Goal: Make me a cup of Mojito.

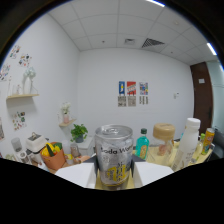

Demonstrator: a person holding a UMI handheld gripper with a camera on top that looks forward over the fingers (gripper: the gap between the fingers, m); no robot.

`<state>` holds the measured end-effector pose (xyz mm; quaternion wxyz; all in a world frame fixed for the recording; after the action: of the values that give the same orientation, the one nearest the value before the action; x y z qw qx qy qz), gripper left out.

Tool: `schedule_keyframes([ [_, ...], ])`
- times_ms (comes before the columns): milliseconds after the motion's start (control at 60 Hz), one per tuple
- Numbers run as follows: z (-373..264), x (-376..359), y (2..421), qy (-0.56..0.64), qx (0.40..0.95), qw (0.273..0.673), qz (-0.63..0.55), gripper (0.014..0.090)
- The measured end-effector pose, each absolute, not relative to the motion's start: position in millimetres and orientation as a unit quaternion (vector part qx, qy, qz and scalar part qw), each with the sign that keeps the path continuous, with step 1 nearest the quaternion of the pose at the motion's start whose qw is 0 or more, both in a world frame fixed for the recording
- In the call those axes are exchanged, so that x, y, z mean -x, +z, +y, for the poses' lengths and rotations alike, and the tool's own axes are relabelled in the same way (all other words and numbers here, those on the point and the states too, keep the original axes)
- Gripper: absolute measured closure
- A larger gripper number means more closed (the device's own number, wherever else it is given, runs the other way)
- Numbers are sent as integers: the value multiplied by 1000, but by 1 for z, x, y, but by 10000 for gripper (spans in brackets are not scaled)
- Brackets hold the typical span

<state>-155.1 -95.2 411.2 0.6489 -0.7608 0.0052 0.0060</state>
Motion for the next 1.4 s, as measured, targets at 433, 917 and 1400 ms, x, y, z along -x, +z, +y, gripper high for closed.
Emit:
schedule_keyframes([
  [433,-179,137,430,44,737,674,-15,545],
  [917,-230,55,215,41,796,603,28,546],
  [1400,-219,45,213,390,687,518,329,546],
])
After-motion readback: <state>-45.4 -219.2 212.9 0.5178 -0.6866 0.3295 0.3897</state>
